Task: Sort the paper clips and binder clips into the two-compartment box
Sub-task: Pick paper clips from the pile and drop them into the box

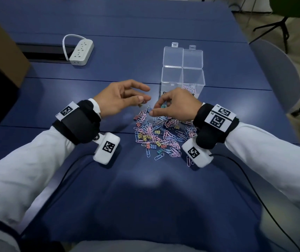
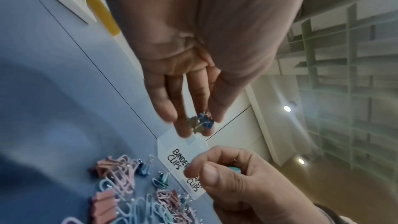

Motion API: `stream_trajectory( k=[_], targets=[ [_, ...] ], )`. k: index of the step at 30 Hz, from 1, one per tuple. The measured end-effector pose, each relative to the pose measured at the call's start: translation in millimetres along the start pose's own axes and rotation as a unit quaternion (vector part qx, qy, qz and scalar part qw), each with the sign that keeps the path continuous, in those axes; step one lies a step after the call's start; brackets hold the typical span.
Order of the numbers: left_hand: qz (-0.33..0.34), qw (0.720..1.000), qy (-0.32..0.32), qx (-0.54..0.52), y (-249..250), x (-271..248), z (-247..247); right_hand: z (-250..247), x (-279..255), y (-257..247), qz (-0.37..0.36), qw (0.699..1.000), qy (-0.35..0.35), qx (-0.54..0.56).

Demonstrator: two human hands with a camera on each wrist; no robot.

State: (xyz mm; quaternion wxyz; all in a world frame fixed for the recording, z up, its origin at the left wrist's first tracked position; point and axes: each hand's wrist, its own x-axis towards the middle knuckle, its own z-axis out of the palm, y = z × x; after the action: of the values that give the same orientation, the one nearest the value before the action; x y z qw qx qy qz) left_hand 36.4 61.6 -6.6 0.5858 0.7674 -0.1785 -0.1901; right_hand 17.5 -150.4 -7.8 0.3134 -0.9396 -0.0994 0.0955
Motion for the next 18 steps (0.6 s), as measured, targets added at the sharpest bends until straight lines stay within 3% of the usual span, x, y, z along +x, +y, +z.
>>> stream_trajectory(
  k=[3, 8, 18],
  targets=[
    [0.013, 0.999, 0.038, -0.009, 6.5, 2.6, 1.4, 1.4, -0.4, -4.7, -0.012, 0.999, -0.011, 0.05],
    [0.013, 0.998, 0.056, -0.012, 7.4, 4.1, 1.5, 1.8, -1.4, -7.0, -0.009, 0.991, 0.028, 0.13],
    [-0.01, 0.993, 0.097, -0.071, 7.5, 4.4, 9.0, -0.4, -6.0, -5.8, -0.006, 0.983, 0.039, 0.179]
  ],
)
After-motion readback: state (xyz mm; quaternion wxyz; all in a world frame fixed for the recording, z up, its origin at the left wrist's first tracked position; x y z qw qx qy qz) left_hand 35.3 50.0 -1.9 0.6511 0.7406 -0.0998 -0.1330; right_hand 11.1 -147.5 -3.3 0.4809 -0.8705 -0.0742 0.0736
